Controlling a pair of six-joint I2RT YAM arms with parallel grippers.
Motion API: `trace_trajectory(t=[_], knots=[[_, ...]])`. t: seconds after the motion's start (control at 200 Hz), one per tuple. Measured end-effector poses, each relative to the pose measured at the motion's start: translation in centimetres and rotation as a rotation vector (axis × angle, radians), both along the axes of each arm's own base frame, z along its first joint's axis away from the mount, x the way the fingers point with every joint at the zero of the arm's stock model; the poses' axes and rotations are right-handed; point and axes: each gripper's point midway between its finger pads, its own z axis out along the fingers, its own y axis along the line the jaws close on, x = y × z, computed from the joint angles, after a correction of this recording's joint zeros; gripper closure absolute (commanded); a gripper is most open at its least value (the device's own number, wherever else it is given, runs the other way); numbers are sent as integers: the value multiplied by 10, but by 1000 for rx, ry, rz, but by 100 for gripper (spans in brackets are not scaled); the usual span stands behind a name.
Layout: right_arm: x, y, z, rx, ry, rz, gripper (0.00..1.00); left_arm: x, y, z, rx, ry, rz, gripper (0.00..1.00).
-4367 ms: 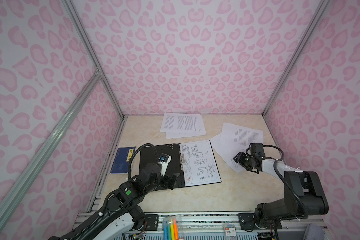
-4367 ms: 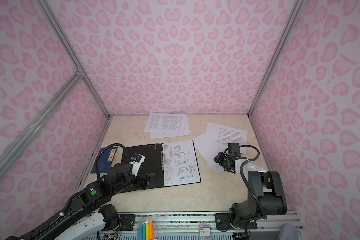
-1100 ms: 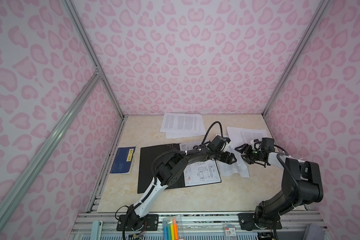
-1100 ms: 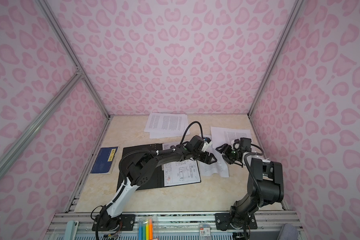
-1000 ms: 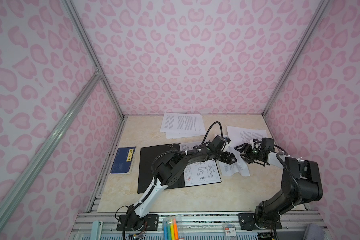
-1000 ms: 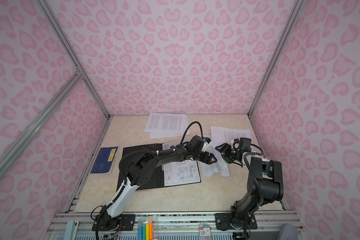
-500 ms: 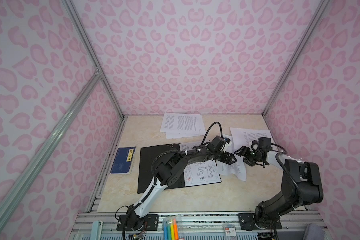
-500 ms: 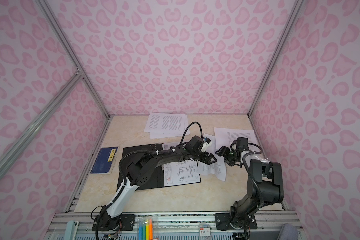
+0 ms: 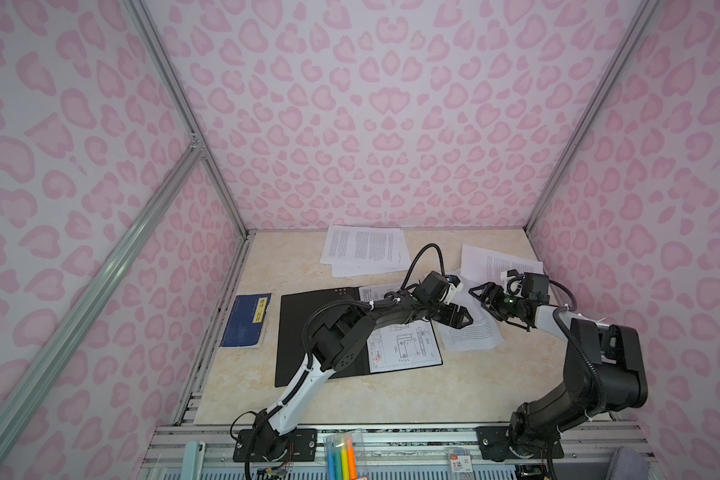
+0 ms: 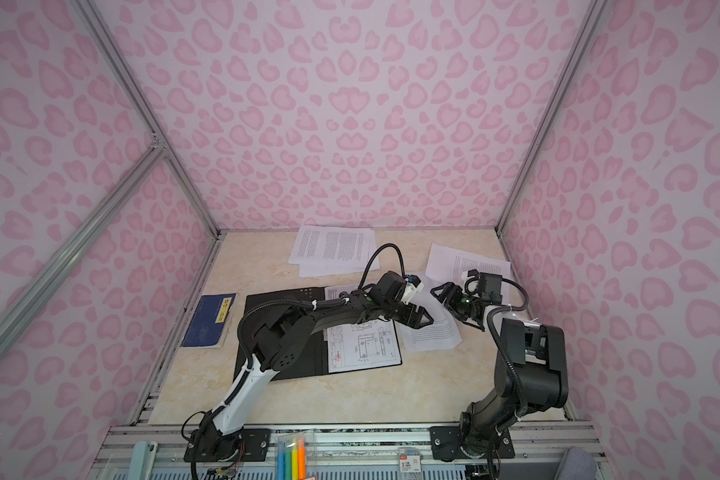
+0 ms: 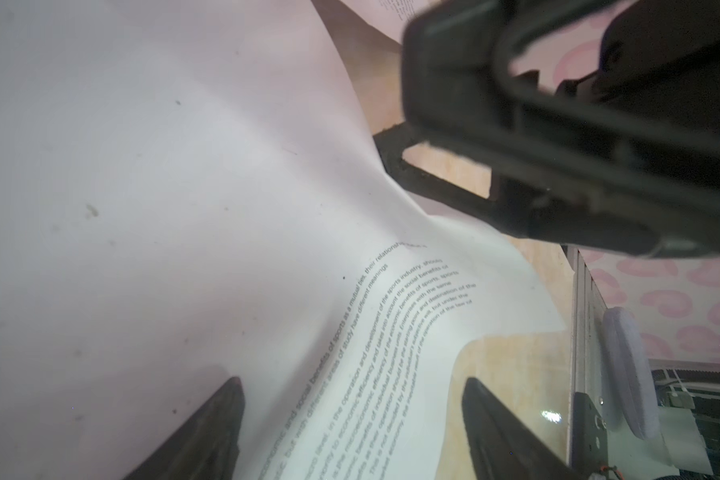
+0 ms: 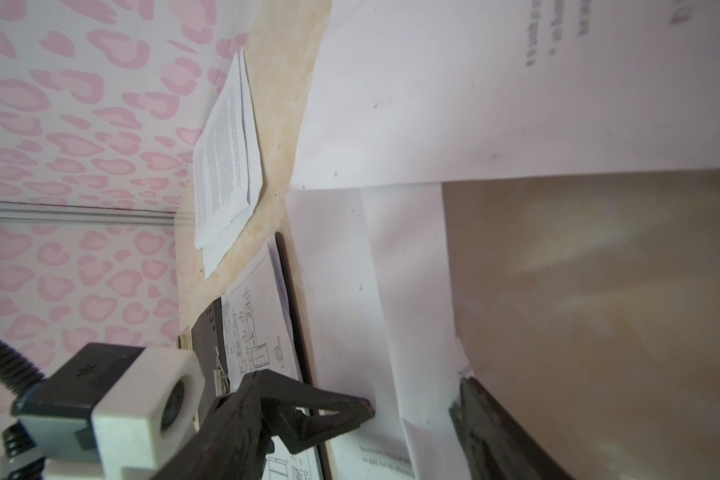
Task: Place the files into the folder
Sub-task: 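Press the text sheet with the left gripper while the right gripper grasps its edge, then lift the text sheet with the right gripper while the left gripper withdraws toward the folder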
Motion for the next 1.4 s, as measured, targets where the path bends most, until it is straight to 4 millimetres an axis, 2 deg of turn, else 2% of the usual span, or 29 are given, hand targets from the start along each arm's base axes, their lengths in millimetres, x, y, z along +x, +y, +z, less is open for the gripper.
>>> trace_trajectory(t=[0.16, 0.285, 0.545, 0.7, 0.865, 1.11, 1.4], knots=[[16, -3, -9, -10, 2, 10, 23, -1, 0, 1, -6, 1, -8, 16], [21, -1, -18, 5, -1, 21, 17, -1, 0, 1, -7, -2, -11, 16], [48, 1, 8, 25, -105, 54, 24, -2, 0, 1, -9, -2, -16, 16], [41, -5, 5, -44, -62, 51, 29, 1, 1, 1, -10, -1, -12, 16], [25, -7, -4, -119, -1, 53, 39, 2, 3, 1, -17, 2, -10, 16], [19, -3, -8, -223, 27, 86, 67, 4, 9, 2, -10, 12, -2, 16], [13, 26, 9, -308, -4, 177, 79, 4, 11, 4, 0, 20, 6, 16]])
